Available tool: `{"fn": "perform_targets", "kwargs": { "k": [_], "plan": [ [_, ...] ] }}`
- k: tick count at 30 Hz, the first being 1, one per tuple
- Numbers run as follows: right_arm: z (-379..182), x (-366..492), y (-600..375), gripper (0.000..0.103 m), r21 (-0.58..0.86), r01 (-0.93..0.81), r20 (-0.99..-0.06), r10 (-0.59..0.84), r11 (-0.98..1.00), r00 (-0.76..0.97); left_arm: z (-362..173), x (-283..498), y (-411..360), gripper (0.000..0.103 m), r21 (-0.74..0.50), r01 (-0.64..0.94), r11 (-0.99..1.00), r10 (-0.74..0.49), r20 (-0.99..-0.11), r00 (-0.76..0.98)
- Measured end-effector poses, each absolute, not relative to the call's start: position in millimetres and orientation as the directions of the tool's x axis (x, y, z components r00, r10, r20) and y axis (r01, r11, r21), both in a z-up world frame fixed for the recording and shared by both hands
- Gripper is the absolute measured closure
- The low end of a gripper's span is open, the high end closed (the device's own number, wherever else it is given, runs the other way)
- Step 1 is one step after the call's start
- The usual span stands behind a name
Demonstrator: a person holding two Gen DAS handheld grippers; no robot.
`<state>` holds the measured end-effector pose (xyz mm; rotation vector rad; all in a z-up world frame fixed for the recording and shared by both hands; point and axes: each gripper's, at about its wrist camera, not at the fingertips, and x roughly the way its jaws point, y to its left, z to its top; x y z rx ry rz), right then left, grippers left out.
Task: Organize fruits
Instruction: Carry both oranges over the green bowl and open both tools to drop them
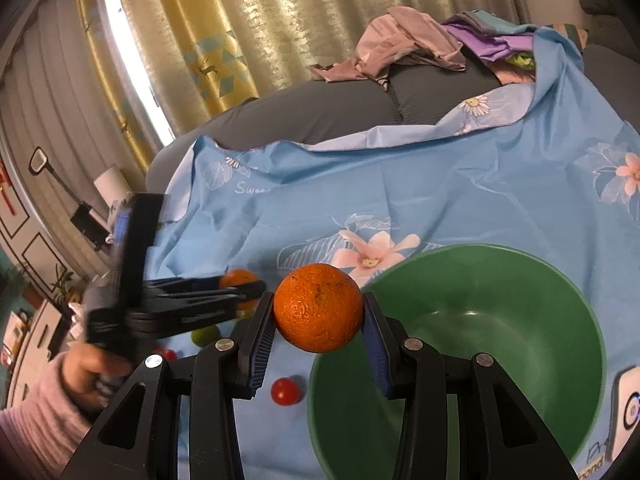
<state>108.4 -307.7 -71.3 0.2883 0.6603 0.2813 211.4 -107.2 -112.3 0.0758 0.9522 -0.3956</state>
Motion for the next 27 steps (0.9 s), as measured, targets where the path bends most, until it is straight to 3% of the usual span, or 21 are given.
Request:
{"fn": "perform_targets", "kwargs": {
  "k": [13, 27],
  "plan": [
    [-75, 61, -345, 0.06, 0.336, -0.053, -0.572, 0.249, 0.94, 0.782, -58, 136, -171, 0.059, -0.129, 0.577, 0.807, -0.465, -0.741, 0.485],
    [-100, 43, -379, 0.059, 0.296, 0.036, -0.633, 0.168, 0.955, 0.756, -94, 117, -247, 0.057, -0.03, 0.677, 0.735, -0.405, -0.821, 0.403]
  ]
}}
